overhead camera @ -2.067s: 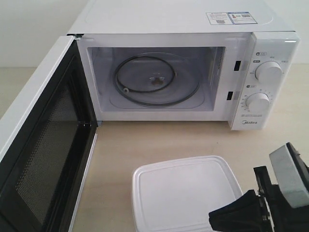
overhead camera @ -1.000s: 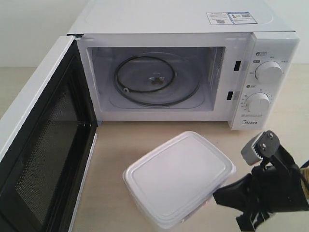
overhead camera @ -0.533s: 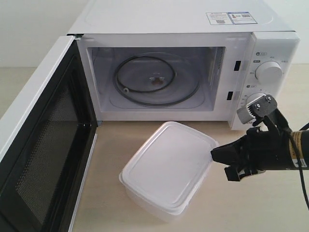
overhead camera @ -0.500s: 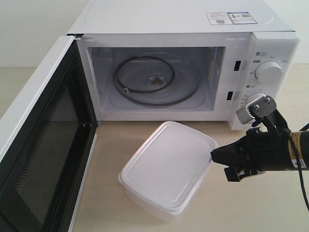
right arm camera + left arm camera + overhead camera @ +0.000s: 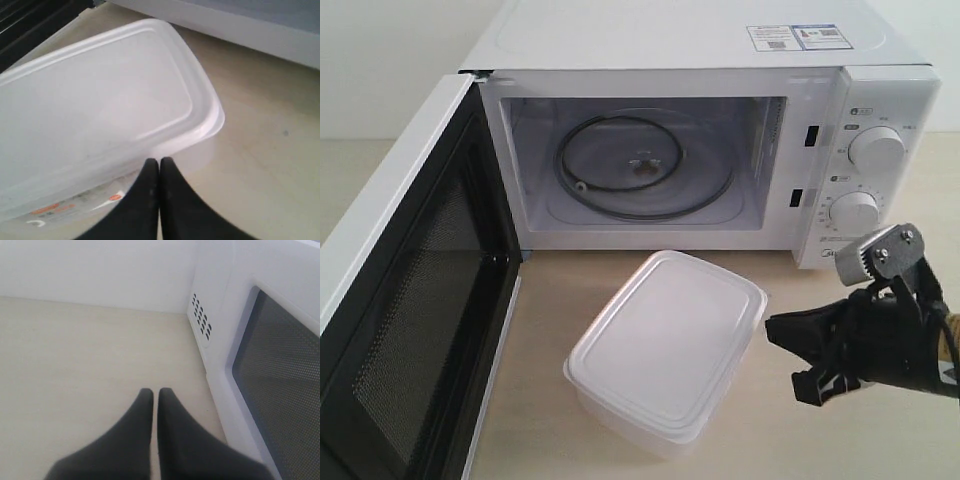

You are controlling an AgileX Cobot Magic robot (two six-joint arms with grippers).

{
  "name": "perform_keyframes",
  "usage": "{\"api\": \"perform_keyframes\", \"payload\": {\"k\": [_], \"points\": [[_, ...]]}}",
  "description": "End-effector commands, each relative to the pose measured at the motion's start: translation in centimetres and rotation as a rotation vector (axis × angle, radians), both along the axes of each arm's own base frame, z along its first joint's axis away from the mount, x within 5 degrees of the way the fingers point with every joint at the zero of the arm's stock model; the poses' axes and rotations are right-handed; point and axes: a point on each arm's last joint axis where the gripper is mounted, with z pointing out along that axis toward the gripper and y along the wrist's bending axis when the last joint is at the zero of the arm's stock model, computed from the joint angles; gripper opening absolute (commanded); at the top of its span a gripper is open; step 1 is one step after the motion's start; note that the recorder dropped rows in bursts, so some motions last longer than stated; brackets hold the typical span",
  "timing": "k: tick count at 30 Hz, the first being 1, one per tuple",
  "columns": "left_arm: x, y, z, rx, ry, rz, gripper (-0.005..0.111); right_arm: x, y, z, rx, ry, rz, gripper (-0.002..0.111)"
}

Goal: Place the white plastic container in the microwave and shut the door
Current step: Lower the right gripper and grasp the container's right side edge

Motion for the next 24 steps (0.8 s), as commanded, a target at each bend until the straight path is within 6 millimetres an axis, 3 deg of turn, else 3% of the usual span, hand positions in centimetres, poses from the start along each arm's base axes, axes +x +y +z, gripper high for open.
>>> {"api": "perform_keyframes", "payload": {"k": [1,6,18,24], "points": [[0.0,0.0,-0.1,-0.003,0.001,0.002,0.004,-1.0,-0.1,-0.1,0.101,0.081,-0.092,0.0],[0.0,0.0,-0.1,-0.003,0.001,0.002,0.004,0.0,-0.4,0.1,0.151,0.116,-0.192,0.0],[0.0,0.0,-0.1,-0.003,0.001,0.002,0.004,3.7,0.3,-1.6,0.259,0.238,-0.218,0.0],[0.0,0.0,-0.1,-0.003,0.001,0.002,0.004,5.8,1.0,-1.4,0.303,0.266,-0.178,0.0]]}}
